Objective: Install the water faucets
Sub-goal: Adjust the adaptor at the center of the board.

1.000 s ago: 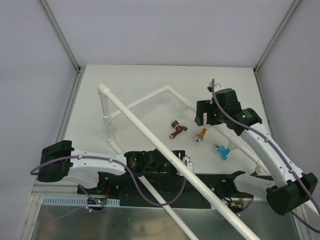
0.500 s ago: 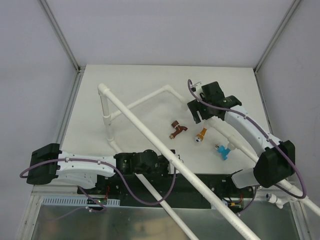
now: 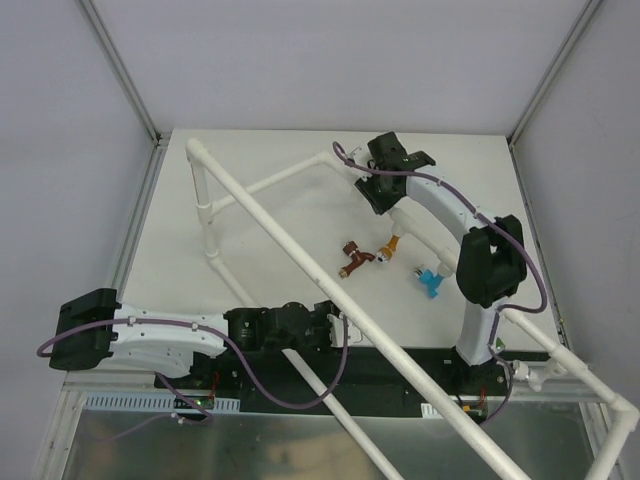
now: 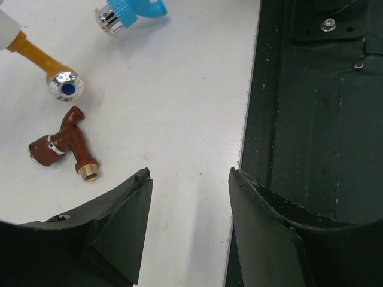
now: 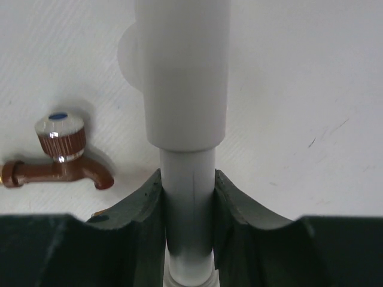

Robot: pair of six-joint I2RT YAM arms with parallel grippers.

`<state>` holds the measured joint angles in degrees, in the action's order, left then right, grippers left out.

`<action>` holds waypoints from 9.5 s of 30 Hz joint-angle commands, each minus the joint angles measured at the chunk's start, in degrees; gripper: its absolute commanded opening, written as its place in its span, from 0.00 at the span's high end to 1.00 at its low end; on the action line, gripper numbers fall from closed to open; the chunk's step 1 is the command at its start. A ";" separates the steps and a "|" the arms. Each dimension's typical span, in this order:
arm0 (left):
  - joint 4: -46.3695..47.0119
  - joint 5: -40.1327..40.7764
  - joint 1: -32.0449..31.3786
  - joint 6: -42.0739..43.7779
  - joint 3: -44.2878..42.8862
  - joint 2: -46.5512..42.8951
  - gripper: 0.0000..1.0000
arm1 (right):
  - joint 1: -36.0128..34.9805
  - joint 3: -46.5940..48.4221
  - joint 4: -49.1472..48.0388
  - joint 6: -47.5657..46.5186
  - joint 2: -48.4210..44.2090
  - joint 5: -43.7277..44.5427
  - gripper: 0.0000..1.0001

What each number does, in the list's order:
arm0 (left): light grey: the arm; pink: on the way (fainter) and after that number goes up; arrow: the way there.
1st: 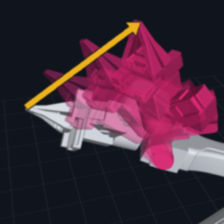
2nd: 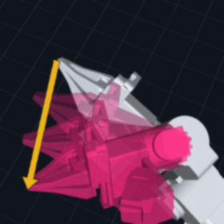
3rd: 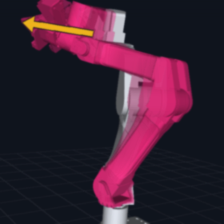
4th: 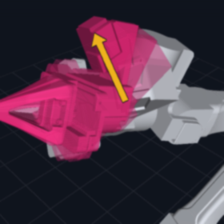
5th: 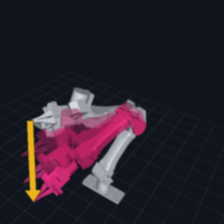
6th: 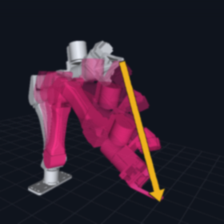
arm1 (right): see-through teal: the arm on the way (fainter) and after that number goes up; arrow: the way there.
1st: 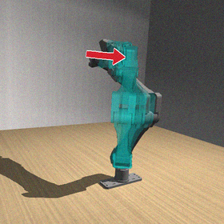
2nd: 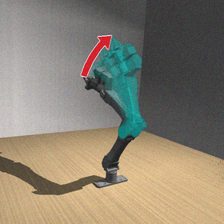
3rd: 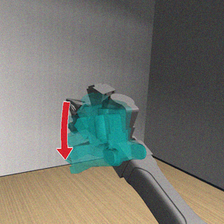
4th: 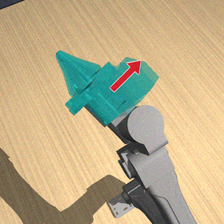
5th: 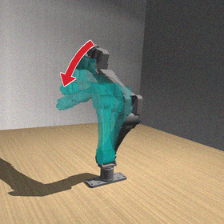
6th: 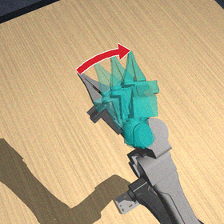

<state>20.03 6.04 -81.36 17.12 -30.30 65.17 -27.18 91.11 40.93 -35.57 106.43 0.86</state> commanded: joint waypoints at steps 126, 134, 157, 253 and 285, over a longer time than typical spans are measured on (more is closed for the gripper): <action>-18.98 21.29 -47.57 59.42 -48.52 8.57 0.37 | -14.13 -41.45 -51.12 48.67 -22.58 -22.04 0.27; -19.76 17.87 -44.07 60.75 -51.08 8.92 0.37 | -14.13 -41.10 -50.07 48.40 -22.50 -21.87 0.27; -23.99 4.59 -23.59 54.51 -54.16 15.25 0.36 | -16.32 -40.75 -49.01 48.14 -19.86 -21.08 0.27; -17.04 8.37 4.02 56.79 -102.94 11.04 1.00 | -28.98 -53.76 -119.15 37.33 -3.68 33.50 0.23; -15.72 11.18 4.02 57.41 -95.20 3.30 1.00 | -22.31 -21.35 -36.38 80.90 -13.89 62.24 0.27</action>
<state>-20.43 17.47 -77.45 71.70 -121.01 75.83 -52.31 61.76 -11.60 33.61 88.99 54.92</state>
